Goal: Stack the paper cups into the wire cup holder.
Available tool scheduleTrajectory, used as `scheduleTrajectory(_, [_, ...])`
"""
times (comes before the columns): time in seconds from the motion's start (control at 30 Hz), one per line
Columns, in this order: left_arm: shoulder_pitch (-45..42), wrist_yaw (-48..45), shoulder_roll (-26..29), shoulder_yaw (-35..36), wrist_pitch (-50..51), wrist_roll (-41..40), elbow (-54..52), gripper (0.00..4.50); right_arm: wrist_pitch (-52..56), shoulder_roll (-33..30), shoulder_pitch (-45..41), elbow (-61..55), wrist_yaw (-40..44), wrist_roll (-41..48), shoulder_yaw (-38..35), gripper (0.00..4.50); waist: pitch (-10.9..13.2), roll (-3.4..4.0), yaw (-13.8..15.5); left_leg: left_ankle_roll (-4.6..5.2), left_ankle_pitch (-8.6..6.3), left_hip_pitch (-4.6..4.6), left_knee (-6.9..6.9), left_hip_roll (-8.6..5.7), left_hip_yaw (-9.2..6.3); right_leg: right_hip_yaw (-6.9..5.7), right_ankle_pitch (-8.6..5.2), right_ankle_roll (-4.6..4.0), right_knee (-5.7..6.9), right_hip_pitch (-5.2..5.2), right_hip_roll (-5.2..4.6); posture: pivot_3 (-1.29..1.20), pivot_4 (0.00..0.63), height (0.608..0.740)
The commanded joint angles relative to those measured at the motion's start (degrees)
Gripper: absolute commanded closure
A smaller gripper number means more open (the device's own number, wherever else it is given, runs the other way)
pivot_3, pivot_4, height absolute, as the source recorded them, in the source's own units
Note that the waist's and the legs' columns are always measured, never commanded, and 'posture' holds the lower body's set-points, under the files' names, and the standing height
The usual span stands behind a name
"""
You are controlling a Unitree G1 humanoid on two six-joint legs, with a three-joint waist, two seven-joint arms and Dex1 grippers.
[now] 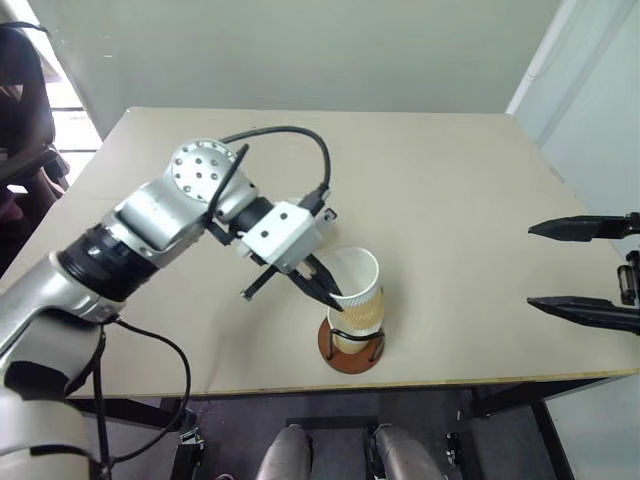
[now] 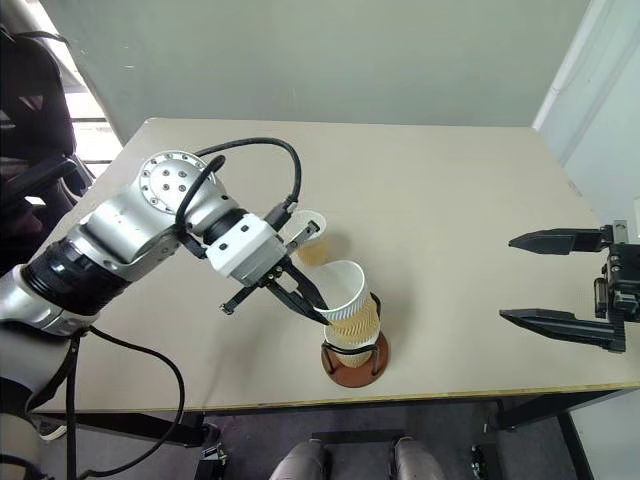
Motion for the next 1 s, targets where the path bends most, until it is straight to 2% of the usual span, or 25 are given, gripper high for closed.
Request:
scheduleTrajectory(0.03, [-1.8, -2.3, 0.7, 0.0, -1.7, -0.4, -0.7, 4.44, -0.5, -0.7, -0.2, -0.7, -0.3, 1.0, -2.2, 0.04, 0.0, 0.0, 0.0, 0.02, -0.02, -0.01, 0.05, 0.0, 0.01, 0.0, -0.01, 0.01, 0.0, 0.01, 0.0, 0.0, 0.15, 0.74])
scheduleTrajectory(0.3, [-1.5, -2.3, -1.3, 0.9, -2.4, 5.4, 0.8, 4.44, -0.8, -0.5, -0.1, -0.9, -0.7, 0.8, -1.9, 0.04, 0.0, 0.01, 0.0, 0.13, -0.12, -0.04, 0.33, -0.01, 0.03, 0.01, -0.03, 0.05, 0.0, 0.09, -0.02, 0.0, 0.15, 0.74])
scheduleTrajectory(0.5, [-1.6, -2.3, -1.1, 0.4, -2.2, 5.6, -0.2, 4.44, -0.9, -0.5, 0.0, -0.9, -0.7, 0.7, -2.0, 0.04, 0.0, 0.01, 0.0, 0.16, -0.16, -0.04, 0.35, 0.0, 0.09, 0.02, -0.03, 0.07, 0.0, 0.09, -0.02, 0.0, 0.15, 0.74])
scheduleTrajectory(0.6, [-1.8, -2.3, -1.4, 0.3, -1.8, 5.6, -0.2, 3.79, -1.1, -0.4, 0.2, -1.0, -1.0, 0.4, -1.8, 0.04, 0.0, 0.01, 0.0, 0.16, -0.16, -0.04, 0.35, -0.01, 0.1, 0.02, -0.04, 0.08, 0.0, 0.09, -0.03, 0.0, 0.15, 0.74])
scheduleTrajectory(0.8, [-2.3, -2.3, -2.0, 0.3, -1.8, 5.5, 0.3, 1.7, -1.4, -0.3, 0.4, -1.2, -1.6, 0.2, -1.5, 0.04, 0.0, 0.01, 0.0, 0.17, -0.17, -0.04, 0.35, -0.01, 0.11, 0.03, -0.04, 0.09, 0.0, 0.08, -0.03, 0.0, 0.15, 0.74])
scheduleTrajectory(0.93, [-2.7, -2.3, -5.8, 5.7, -0.7, 7.6, 4.4, 0.27, -2.0, -0.5, 0.0, -0.6, -1.9, 0.0, -0.8, 0.04, 0.0, 0.01, 0.1, 0.17, -0.17, -0.04, 0.35, -0.01, 0.13, 0.04, -0.04, 0.09, 0.0, 0.09, -0.04, 0.0, 0.15, 0.74])
scheduleTrajectory(0.97, [-3.2, -2.3, -6.8, 7.9, -0.4, 8.3, 6.6, 0.04, -2.2, -0.7, -0.2, -0.3, -1.9, -0.1, -0.6, 0.04, 0.0, 0.0, 0.1, 0.17, -0.17, -0.04, 0.36, -0.01, 0.12, 0.04, -0.03, 0.1, 0.0, 0.09, -0.04, 0.0, 0.15, 0.74])
scheduleTrajectory(1.0, [-3.8, -2.3, -7.8, 10.1, -0.3, 9.1, 8.8, 0.04, -2.4, -0.9, -0.4, 0.0, -1.9, -0.1, -0.4, 0.04, 0.0, 0.0, 0.1, 0.17, -0.17, -0.05, 0.37, -0.01, 0.12, 0.04, -0.03, 0.11, 0.0, 0.09, -0.04, 0.0, 0.15, 0.74])
